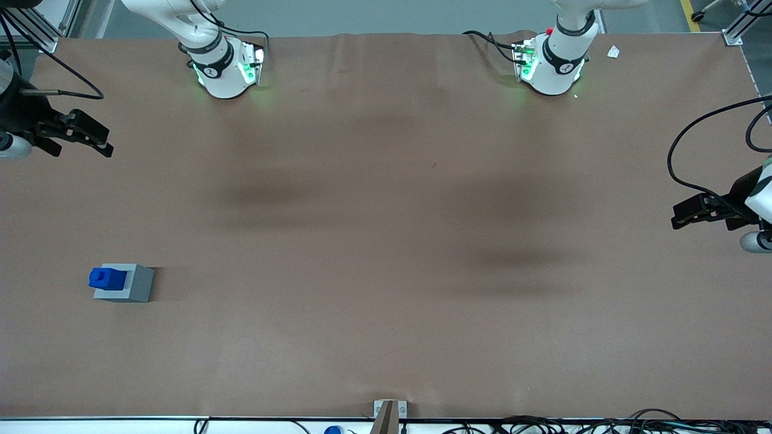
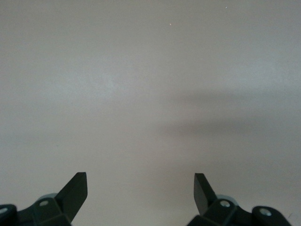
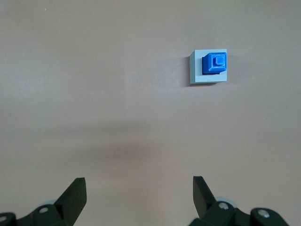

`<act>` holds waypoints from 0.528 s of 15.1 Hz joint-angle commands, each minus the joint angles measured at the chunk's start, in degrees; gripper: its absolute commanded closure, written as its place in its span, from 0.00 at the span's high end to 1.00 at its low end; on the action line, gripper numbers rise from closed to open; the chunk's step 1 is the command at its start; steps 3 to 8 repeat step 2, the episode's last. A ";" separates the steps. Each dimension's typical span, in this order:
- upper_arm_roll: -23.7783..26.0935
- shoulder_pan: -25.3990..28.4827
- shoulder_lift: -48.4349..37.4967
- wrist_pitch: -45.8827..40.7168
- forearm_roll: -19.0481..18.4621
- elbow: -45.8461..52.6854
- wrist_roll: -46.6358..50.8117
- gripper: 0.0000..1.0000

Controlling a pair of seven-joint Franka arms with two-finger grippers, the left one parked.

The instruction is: Insert blue part into gray base with right arm

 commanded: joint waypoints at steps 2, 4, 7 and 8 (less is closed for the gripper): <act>0.24 -1.01 -0.84 -0.87 0.26 0.90 -1.07 1.00; 0.24 -1.01 -0.84 -0.87 0.26 0.90 -1.07 1.00; 0.24 -1.01 -0.84 -0.87 0.26 0.90 -1.07 1.00; 0.24 -1.01 -0.84 -0.87 0.26 0.90 -1.07 1.00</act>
